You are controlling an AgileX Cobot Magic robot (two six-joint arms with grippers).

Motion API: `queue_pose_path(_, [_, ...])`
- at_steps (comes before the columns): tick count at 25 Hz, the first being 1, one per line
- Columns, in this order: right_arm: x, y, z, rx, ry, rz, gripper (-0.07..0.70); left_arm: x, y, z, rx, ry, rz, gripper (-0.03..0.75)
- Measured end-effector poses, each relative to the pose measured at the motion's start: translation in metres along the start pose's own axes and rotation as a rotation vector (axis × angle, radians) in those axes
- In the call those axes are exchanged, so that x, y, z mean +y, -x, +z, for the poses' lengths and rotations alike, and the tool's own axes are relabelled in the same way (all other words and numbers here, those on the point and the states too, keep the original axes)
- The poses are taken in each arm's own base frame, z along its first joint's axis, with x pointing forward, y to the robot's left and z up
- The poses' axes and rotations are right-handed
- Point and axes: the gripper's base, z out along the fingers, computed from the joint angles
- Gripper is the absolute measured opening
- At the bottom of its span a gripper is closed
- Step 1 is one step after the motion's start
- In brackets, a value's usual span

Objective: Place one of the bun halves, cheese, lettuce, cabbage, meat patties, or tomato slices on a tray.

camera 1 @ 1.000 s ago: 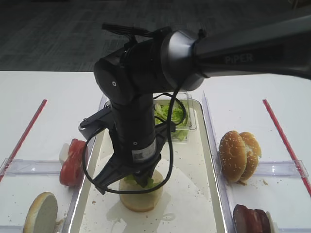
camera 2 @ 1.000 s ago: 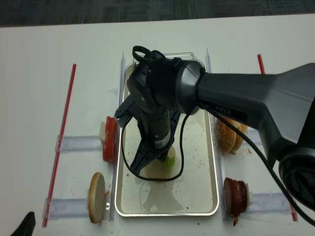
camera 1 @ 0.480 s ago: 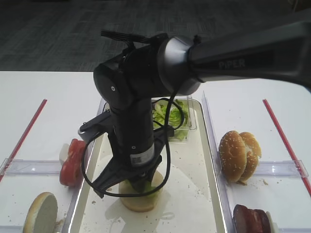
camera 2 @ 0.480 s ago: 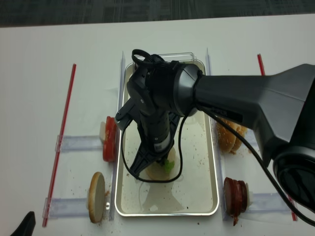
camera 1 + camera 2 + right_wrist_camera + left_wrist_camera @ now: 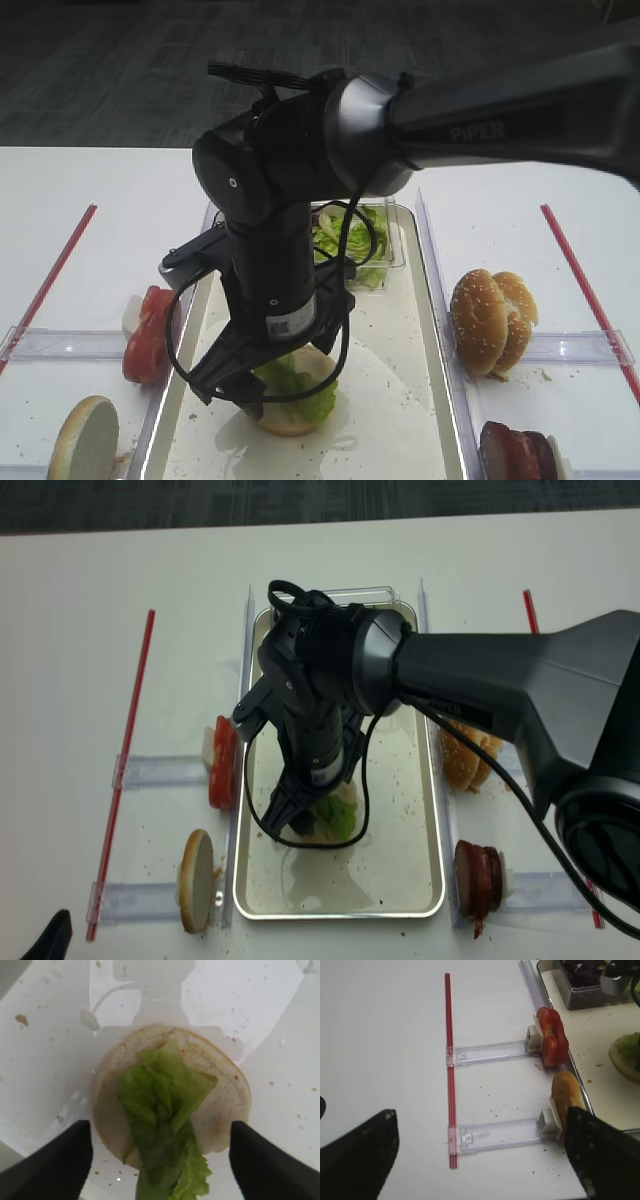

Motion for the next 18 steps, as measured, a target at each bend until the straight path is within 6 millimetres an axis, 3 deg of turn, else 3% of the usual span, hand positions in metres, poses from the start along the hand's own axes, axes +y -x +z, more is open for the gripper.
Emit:
queue_pose_path(5, [-0.0003, 0.0012, 0.0, -0.013, -0.003, -0.002, 0.682, 0.0, 0.0, 0.0, 0.0, 0.0, 0.0, 0.617])
queue_pose_path(18, [-0.0007, -0.0004, 0.0, 0.004, -0.008, -0.004, 0.689, 0.0, 0.0, 0.0, 0.0, 0.0, 0.0, 0.617])
